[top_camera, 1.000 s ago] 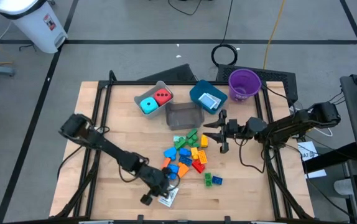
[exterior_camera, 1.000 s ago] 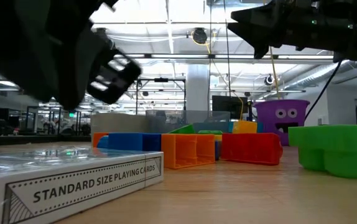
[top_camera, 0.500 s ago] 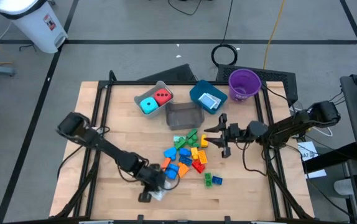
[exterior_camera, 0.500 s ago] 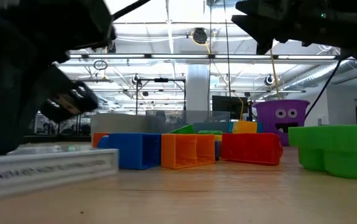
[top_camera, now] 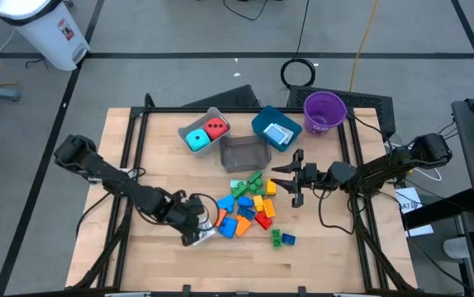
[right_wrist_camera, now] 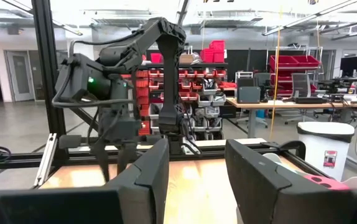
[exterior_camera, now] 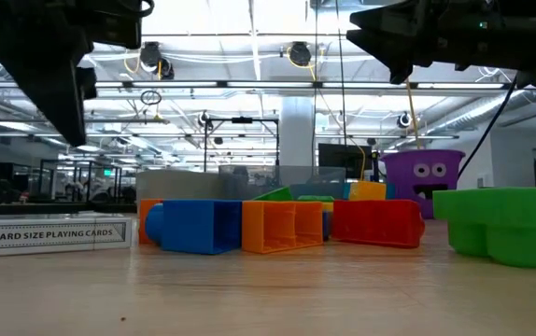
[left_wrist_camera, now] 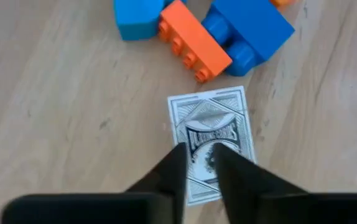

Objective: Pick & Place Toys
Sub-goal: Put the black playing card box into the blue bin

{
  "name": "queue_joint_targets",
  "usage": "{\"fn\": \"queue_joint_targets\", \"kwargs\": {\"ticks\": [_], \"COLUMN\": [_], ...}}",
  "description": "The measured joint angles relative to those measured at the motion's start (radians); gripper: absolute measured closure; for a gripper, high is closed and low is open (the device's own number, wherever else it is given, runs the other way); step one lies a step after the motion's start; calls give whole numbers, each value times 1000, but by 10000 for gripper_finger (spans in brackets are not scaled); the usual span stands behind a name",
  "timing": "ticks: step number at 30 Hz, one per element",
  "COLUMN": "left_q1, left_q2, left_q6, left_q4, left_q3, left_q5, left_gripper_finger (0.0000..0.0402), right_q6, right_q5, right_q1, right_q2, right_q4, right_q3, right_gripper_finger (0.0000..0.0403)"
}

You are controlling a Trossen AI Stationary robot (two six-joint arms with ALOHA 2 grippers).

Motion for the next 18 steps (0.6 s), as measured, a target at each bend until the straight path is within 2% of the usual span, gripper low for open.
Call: {"fn": "queue_joint_targets", "kwargs": {"ticks": [5,11,13,18], "left_q1": [-1,-9,-9,-15], "left_q2": [29,99,120,167], "left_q6": [-125,-116,-81,-89], "left_q4": [1,21,45,94], "left_q3": [0,0,0,0], "left_q5": [6,60,78,87], "left_gripper_finger": [180,25,10,49], "right_q6": [7,8,8,8], "right_q5": [-4,-4,-5,-5], "right_q1": [0,0,0,0], "right_q2": [0,0,0,0], "right_q4": [0,0,0,0], "right_q3": [0,0,0,0], "right_gripper_finger": [273,273,273,273]}}
